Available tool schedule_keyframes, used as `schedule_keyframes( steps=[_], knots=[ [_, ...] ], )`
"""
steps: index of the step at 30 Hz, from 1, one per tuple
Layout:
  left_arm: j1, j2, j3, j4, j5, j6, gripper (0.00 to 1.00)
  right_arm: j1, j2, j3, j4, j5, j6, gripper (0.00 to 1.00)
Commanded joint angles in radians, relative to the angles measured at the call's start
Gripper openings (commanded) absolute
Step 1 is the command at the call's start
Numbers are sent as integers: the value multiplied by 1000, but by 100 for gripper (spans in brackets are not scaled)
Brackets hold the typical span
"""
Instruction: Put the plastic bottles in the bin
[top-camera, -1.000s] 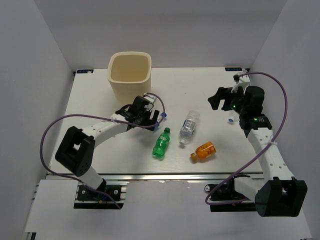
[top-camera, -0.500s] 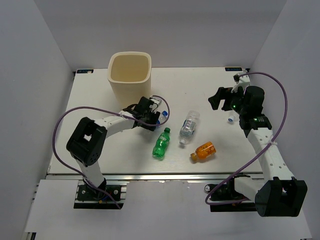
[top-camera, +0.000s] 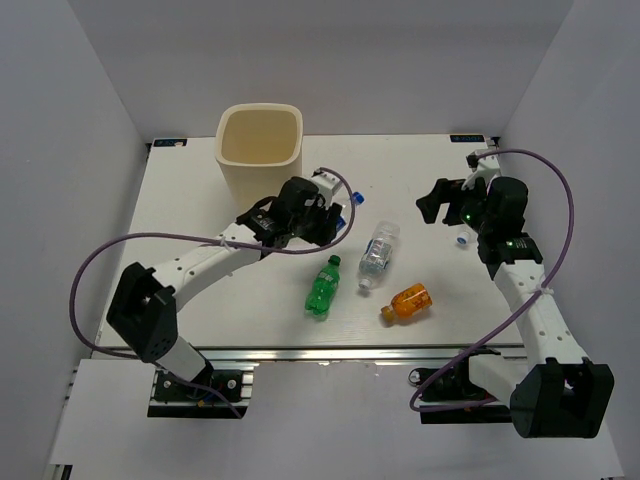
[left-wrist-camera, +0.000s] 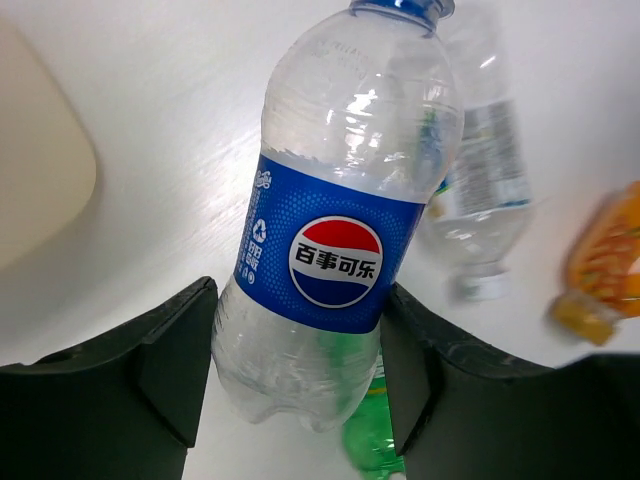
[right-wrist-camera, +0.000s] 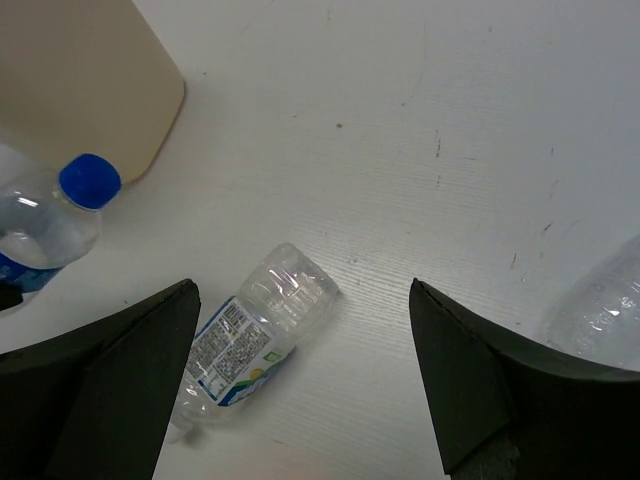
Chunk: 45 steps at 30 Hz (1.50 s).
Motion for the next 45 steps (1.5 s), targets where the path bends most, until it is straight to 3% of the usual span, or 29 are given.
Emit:
schedule_keyframes(
  steps=[1,4,8,10,17,20,24,26,29,38,45],
  knots=[
    [-31,-95,90,10,-26,-6,24,-3,-37,-8,58,-4,7,89],
    [-31,-108,189,15,-104,-38,21,-3,-48,-16,63,4,13,89],
    [-25,-92,350,-5,-390,-74,22,-3,-52,-16,55,19,29,89],
    [-8,-74,425,-17,-446,-78,25,-3,-54,-17,49,54,41,89],
    [250,20,561,-108,-424,-179,25,-8,-5,10,-66,382,139,89],
    [288,35,539,-105,-415,-172,28,-23,13,16,-106,493,173,89],
    [313,63,531,-96,-392,-167,51,-40,43,13,-137,511,199,89],
    [320,89,573,-111,-389,-170,74,-74,64,10,-143,527,207,89],
    [322,98,604,-116,-383,-160,98,-94,102,12,-141,566,227,89],
    [324,99,683,-146,-402,-138,98,-163,348,79,-60,580,253,89],
    [324,-28,539,-90,-379,-155,98,-178,585,145,23,585,250,89]
  ],
)
